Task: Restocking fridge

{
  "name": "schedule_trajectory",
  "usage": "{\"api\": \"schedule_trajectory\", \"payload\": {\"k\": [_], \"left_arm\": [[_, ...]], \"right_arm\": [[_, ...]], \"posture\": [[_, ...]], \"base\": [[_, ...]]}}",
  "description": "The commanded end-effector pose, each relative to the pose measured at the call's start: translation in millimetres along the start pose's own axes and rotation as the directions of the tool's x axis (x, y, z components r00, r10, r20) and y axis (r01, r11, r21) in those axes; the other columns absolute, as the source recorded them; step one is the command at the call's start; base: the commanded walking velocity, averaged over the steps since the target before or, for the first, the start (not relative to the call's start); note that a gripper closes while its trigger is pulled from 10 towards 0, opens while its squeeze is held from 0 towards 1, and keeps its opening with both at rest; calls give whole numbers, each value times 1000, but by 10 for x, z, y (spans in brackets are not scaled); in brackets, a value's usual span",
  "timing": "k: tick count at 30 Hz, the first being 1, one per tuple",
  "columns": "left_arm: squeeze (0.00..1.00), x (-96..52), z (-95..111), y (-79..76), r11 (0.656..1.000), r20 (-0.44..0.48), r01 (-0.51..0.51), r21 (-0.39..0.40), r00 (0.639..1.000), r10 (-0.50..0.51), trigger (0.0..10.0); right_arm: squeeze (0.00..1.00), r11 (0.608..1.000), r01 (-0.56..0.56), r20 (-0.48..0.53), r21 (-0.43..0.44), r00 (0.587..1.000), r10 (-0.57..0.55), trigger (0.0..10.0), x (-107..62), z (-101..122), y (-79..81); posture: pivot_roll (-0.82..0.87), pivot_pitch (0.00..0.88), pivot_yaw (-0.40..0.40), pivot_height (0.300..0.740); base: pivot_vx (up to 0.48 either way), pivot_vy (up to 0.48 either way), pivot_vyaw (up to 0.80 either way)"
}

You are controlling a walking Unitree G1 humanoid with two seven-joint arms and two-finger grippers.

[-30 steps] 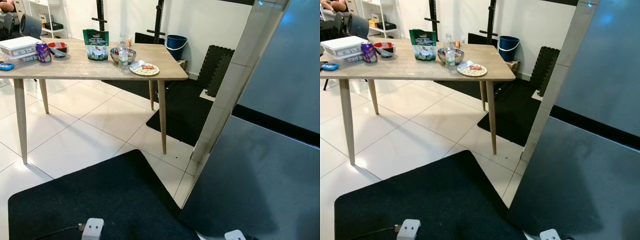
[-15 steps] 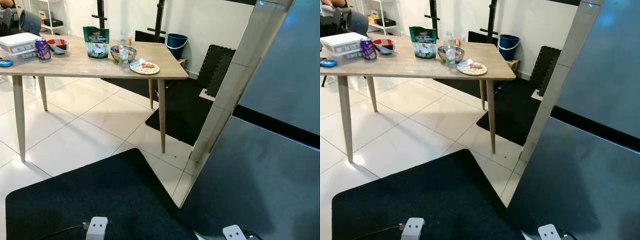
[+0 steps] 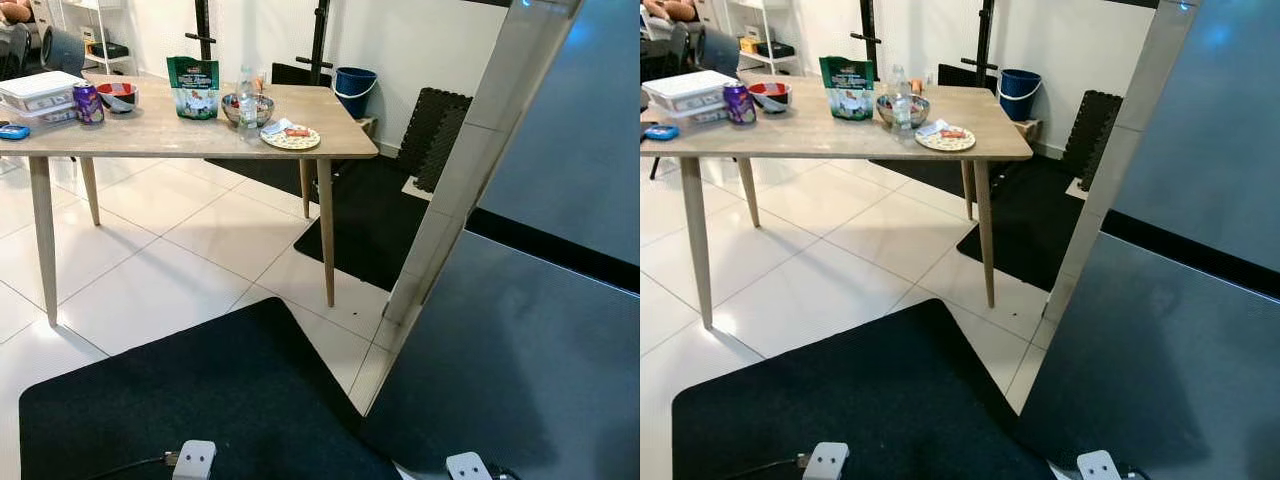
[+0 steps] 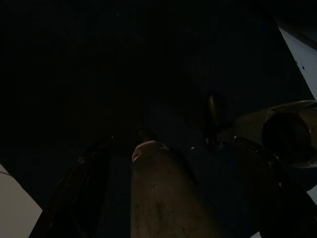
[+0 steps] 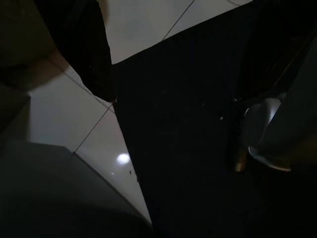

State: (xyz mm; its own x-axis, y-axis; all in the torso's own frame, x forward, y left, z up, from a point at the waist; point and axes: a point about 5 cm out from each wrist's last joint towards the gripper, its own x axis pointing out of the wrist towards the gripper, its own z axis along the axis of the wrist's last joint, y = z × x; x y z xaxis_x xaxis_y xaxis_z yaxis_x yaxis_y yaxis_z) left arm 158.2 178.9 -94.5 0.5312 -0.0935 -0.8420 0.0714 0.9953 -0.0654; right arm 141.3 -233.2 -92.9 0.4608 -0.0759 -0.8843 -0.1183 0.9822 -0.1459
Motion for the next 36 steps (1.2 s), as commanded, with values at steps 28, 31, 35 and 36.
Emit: {"api": "schedule_trajectory", "payload": {"k": [28, 31, 35, 36], "left_arm": [[0, 0, -53, -57, 998, -8, 20, -56, 1000, -20, 10000], [0, -2, -64, -57, 998, -14, 24, -59, 1000, -25, 10000], [0, 1, -47, -53, 998, -14, 32, -54, 999, -33, 10000], [0, 3, -31, -48, 998, -13, 31, -49, 999, -32, 10000]], "right_arm": [[0, 997, -3, -44, 77, 999, 7, 10000, -26, -147, -16], [0, 998, 5, -51, 70, 999, -2, 10000, -30, -167, -27], [0, 997, 8, -53, 71, 999, -4, 10000, -32, -171, -32], [0, 997, 6, -51, 73, 999, -2, 10000, -31, -168, -32]], "posture": [[36, 0, -68, 740], [33, 0, -66, 740], [33, 0, -70, 740], [34, 0, -70, 740]], "base": [[0, 0, 556], [0, 0, 0], [0, 0, 0], [0, 0, 0]]}}
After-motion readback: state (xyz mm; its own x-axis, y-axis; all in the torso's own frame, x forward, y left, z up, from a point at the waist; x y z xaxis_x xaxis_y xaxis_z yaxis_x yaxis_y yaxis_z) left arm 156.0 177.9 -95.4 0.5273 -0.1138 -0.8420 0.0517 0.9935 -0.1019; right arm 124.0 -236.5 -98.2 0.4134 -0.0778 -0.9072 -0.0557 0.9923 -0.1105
